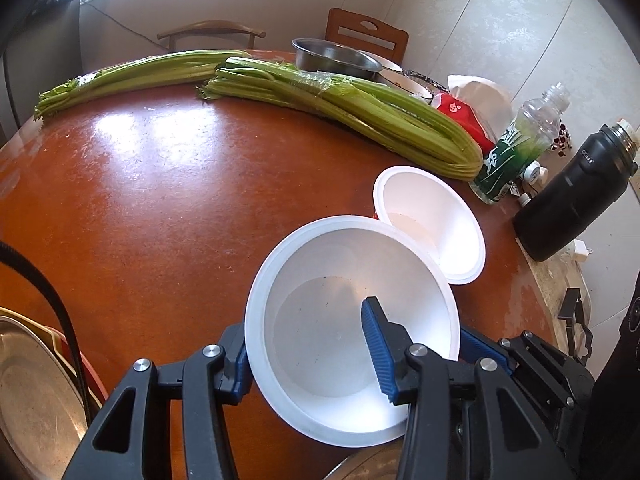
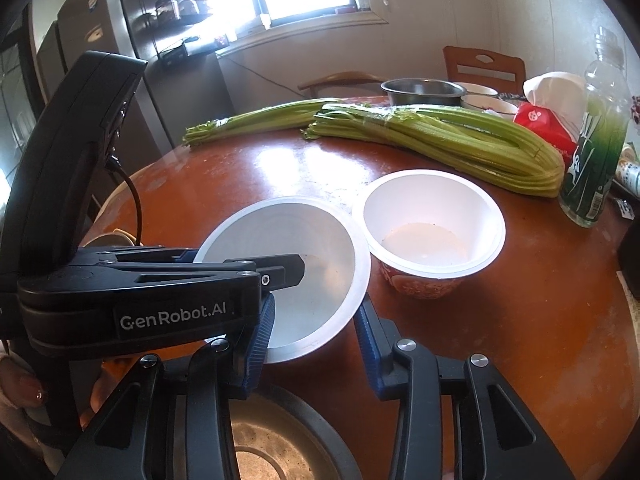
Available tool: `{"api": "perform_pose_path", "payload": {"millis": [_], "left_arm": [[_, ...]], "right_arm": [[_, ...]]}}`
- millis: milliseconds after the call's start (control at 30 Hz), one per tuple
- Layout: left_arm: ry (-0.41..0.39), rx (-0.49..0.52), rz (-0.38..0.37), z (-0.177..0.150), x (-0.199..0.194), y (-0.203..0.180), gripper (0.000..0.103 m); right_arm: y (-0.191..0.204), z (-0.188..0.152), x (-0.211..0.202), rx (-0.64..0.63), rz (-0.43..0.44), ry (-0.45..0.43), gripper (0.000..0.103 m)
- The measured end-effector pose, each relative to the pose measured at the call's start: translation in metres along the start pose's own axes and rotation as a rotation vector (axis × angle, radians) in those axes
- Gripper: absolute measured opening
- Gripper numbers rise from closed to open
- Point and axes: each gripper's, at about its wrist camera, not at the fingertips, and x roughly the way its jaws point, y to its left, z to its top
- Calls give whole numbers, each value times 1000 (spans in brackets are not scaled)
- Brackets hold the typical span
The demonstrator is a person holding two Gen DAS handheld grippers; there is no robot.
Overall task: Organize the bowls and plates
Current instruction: 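Grasp the white paper bowl rim with both grippers and lift it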
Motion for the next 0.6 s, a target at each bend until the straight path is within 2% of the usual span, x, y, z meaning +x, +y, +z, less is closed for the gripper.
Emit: {"api": "perform_pose_path", "payload": {"millis": [600], "left_arm": [[-100, 33, -4, -4, -43, -12, 48]], "right_arm": [[17, 6, -38, -33, 2, -81, 42]]}}
